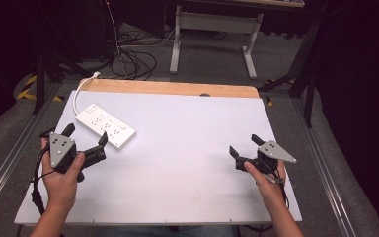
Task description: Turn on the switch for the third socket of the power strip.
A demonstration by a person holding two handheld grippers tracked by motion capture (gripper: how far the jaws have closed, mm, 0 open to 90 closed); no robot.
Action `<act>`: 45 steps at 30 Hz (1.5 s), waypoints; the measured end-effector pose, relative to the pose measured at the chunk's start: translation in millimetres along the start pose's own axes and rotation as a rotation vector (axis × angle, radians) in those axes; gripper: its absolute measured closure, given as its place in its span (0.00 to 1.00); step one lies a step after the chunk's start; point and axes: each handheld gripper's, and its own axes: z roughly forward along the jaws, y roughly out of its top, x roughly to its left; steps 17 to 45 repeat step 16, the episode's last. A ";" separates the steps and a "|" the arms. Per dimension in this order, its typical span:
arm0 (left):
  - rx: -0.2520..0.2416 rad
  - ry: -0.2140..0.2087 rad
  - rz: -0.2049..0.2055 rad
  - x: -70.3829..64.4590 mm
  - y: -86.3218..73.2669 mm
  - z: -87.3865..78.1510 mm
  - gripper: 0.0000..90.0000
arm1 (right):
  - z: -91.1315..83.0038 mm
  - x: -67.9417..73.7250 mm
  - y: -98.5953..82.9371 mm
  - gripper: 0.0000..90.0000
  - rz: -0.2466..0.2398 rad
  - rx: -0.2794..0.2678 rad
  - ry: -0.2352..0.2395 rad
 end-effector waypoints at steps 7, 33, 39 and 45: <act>0.004 -0.005 -0.004 0.9 -0.7 0.3 0.02 | 0.2 -0.1 -0.1 0.08 0.000 0.000 -0.003; 0.002 -0.011 -0.013 1.2 -0.8 0.9 0.02 | -0.1 -0.5 -0.1 0.03 0.003 -0.004 -0.003; 0.002 -0.011 -0.013 1.2 -0.8 0.9 0.02 | -0.1 -0.5 -0.1 0.03 0.003 -0.004 -0.003; 0.002 -0.011 -0.013 1.2 -0.8 0.9 0.02 | -0.1 -0.5 -0.1 0.03 0.003 -0.004 -0.003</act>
